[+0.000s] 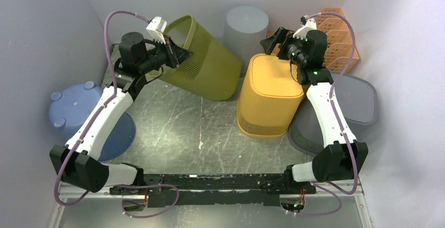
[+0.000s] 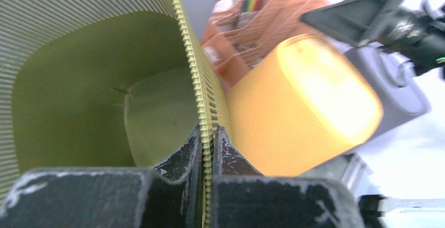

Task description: Turn the large container upside down

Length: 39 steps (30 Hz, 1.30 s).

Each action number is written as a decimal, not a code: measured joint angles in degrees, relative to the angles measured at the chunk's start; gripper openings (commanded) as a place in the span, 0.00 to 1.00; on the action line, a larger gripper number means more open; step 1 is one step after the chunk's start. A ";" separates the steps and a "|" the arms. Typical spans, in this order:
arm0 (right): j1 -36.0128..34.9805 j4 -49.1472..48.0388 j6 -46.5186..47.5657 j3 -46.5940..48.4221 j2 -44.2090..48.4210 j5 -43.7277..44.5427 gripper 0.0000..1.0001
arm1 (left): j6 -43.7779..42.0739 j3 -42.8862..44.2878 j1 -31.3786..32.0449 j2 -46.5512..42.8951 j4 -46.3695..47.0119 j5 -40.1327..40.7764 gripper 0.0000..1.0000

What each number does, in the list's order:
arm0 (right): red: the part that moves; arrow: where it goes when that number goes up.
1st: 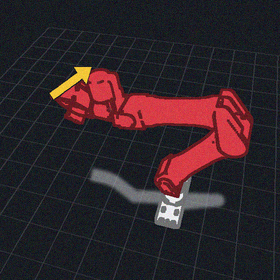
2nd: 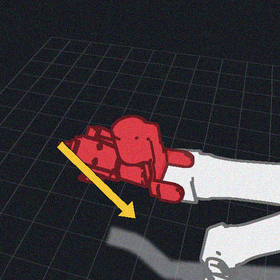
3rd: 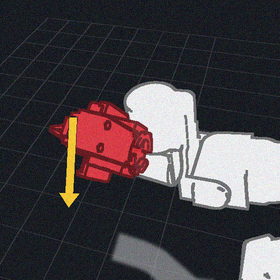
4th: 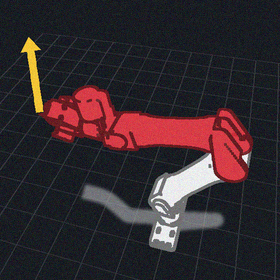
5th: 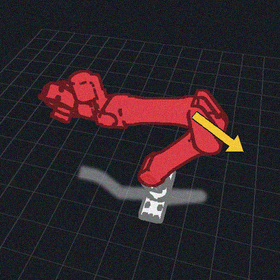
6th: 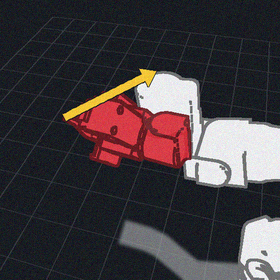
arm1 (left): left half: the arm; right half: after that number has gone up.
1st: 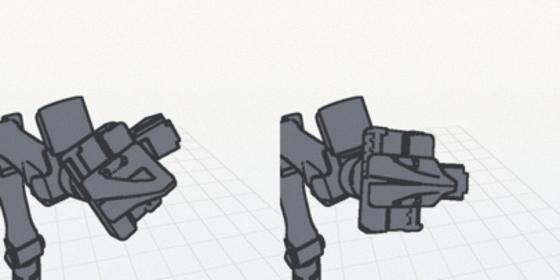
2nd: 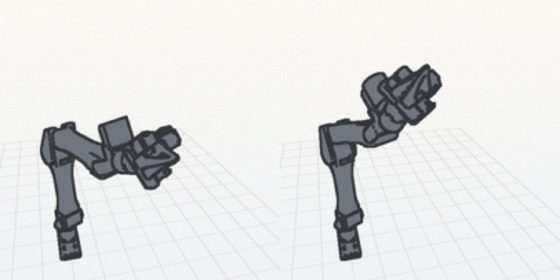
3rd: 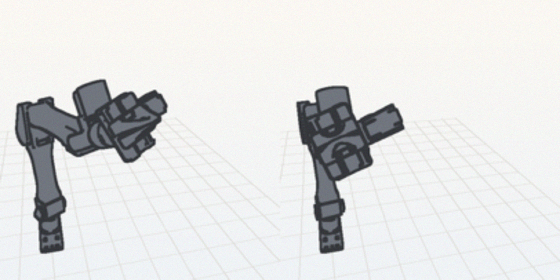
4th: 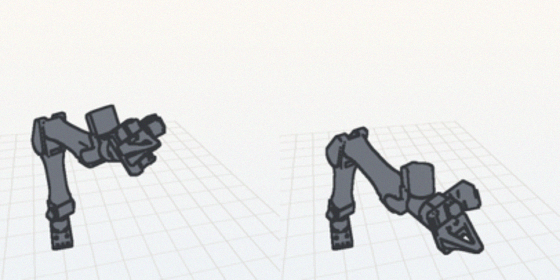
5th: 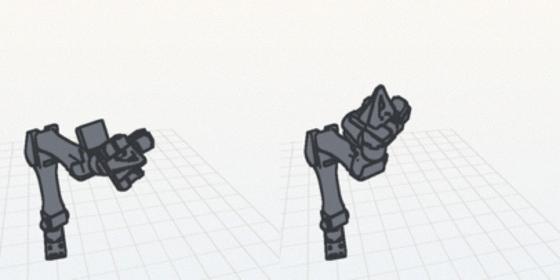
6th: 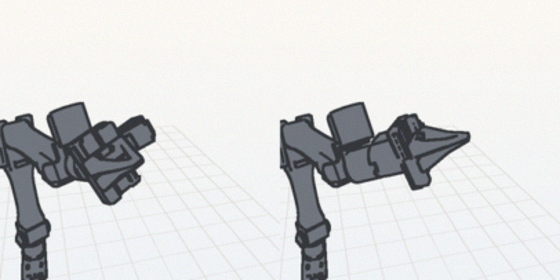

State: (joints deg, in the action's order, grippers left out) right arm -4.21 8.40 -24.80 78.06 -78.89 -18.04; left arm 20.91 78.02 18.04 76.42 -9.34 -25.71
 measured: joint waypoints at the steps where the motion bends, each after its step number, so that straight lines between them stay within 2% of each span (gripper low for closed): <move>1: 0.00 -0.09 0.07 -0.09 0.00 0.13 1.00 | 2.67 -1.49 0.09 -0.92 2.43 -1.03 0.07; 7: 0.00 -0.26 0.15 -0.90 0.00 0.31 1.00 | 16.46 -16.04 -0.74 -5.68 20.57 -1.60 0.07; 11: 0.00 -0.33 0.20 -0.90 0.00 0.42 1.00 | 25.68 -28.65 -3.80 -6.78 34.27 0.50 0.07; 15: 0.00 -0.33 0.22 -1.09 0.00 0.50 1.00 | 34.84 -37.40 -7.30 -6.88 47.23 1.05 0.07; 19: 0.00 -0.35 0.20 -1.38 0.02 0.46 1.00 | 43.56 -45.27 -10.86 -5.20 60.39 1.05 0.07; 23: 0.00 -0.42 0.17 -1.38 0.02 0.46 1.00 | 53.88 -53.20 -15.65 1.25 76.70 0.85 0.07; 28: 0.00 -0.46 0.17 -1.38 0.02 0.39 1.00 | 64.43 -56.24 -18.21 11.47 92.41 0.63 0.07; 39: -0.07 -1.18 0.44 -1.38 -1.64 0.31 1.00 | 69.44 -49.31 -18.32 18.14 93.37 -2.05 0.07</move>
State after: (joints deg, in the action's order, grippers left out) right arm -4.27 7.22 -24.36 76.69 -80.53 -17.74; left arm 90.35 28.71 -0.27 94.56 84.03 -27.77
